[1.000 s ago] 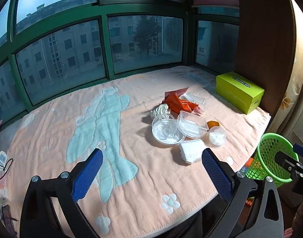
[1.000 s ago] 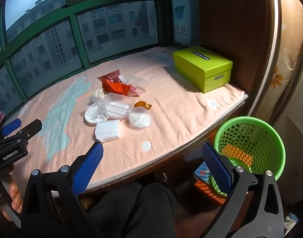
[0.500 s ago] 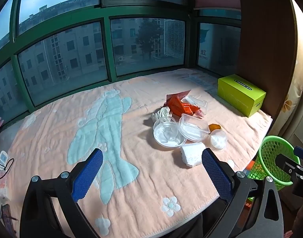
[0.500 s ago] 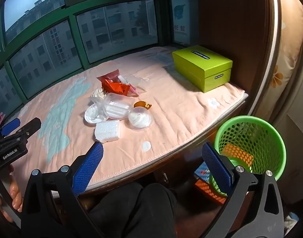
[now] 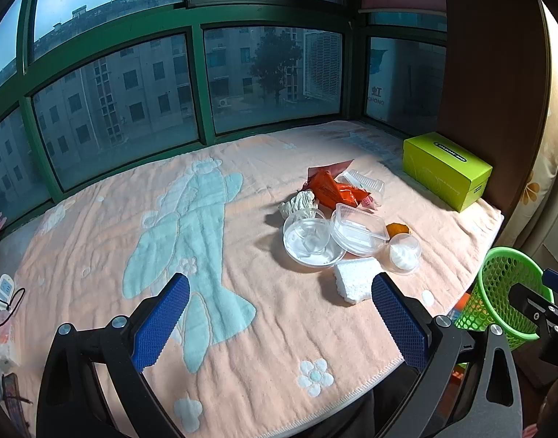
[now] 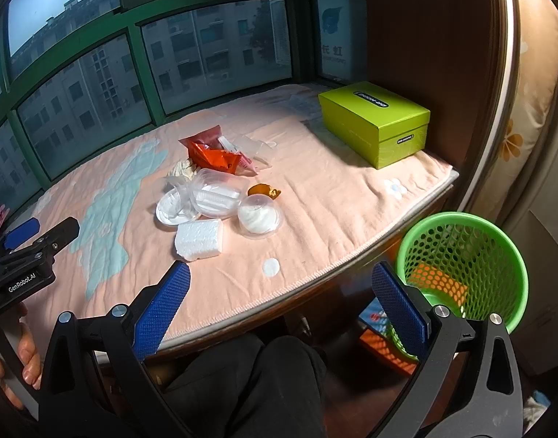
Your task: Collect trash
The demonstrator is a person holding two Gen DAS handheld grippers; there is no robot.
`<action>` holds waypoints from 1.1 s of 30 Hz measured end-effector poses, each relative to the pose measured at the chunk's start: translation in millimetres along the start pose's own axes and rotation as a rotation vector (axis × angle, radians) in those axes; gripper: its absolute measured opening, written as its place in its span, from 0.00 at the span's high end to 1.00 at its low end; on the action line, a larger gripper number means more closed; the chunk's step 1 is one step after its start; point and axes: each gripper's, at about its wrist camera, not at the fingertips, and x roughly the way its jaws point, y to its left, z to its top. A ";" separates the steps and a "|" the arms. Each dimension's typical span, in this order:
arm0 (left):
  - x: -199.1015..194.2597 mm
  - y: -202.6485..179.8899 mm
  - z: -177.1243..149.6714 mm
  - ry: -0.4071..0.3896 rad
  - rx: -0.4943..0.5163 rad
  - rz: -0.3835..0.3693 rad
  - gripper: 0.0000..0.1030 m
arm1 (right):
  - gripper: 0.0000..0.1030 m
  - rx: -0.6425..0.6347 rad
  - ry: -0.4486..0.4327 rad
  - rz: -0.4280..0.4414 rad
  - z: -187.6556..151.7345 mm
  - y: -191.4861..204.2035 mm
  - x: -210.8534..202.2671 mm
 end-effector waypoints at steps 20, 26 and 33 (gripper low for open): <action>2.1 1.0 -0.2 0.008 -0.002 -0.004 0.06 | 0.04 0.003 0.010 0.002 -2.0 0.5 2.5; 2.4 1.8 0.4 0.011 -0.007 -0.001 0.06 | 0.04 0.005 0.012 0.004 -2.1 -0.1 3.4; 5.7 2.6 1.9 0.017 -0.010 -0.001 0.06 | 0.04 0.006 0.018 0.007 -2.7 0.0 4.8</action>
